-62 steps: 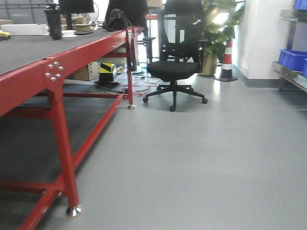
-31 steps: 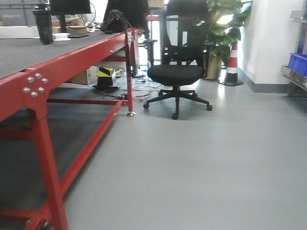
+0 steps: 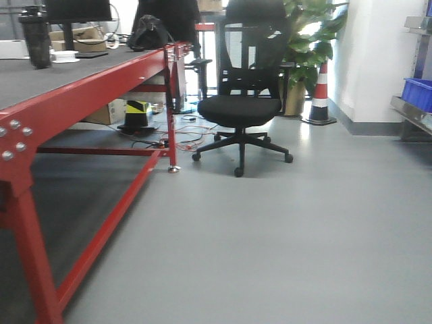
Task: Grab block from conveyor and place in blue bin
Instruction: 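Drive the base toward the metal shelf of blue bins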
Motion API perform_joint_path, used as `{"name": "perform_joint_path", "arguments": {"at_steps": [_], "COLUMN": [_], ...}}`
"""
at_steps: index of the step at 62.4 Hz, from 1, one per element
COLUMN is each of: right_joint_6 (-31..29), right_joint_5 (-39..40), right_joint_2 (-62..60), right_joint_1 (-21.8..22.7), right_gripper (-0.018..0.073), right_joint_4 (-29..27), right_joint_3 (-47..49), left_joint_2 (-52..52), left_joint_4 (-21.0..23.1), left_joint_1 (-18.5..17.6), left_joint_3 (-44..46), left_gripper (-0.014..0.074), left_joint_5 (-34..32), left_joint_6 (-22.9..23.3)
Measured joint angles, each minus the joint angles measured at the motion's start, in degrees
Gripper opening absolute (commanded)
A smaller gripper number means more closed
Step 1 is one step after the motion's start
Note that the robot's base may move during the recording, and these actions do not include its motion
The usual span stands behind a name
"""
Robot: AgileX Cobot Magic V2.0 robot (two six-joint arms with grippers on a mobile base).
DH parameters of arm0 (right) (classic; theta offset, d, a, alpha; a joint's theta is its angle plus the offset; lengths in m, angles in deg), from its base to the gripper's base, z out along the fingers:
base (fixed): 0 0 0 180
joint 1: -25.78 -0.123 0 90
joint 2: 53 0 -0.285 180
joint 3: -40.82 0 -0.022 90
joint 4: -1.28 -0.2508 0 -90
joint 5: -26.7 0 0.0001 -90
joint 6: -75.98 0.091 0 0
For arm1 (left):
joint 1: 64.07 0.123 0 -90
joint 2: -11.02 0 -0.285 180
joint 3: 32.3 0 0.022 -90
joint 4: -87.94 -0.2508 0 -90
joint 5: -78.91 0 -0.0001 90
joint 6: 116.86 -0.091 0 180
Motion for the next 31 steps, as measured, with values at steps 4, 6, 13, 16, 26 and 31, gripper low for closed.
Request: {"name": "perform_joint_path", "arguments": {"at_steps": [4,6,13,16,26,31], "right_joint_6": [0.00,0.00,0.00,0.00,0.00,0.00], "right_joint_5": [0.00,0.00,0.00,0.00,0.00,0.00], "right_joint_2": [0.00,0.00,0.00,0.00,0.00,0.00], "right_joint_1": [0.00,0.00,0.00,0.00,0.00,0.00], "right_gripper": [-0.0162,-0.0162,-0.0162,-0.0162,-0.0162,-0.0162], "right_joint_4": [0.00,0.00,0.00,0.00,0.00,0.00], "right_joint_3": [0.00,0.00,0.00,0.00,0.00,0.00], "left_joint_2": [0.00,0.00,0.00,0.00,0.00,0.00], "left_joint_4": [0.00,0.00,0.00,0.00,0.00,0.00], "left_joint_1": [0.00,0.00,0.00,0.00,0.00,0.00], "left_joint_3": [0.00,0.00,0.00,0.00,0.00,0.00], "left_gripper": [-0.0111,-0.0111,-0.0111,-0.0111,-0.0111,-0.0111], "left_joint_5": [0.00,0.00,0.00,0.00,0.00,0.00], "left_joint_6": [0.00,0.00,0.00,0.00,0.00,0.00]}}
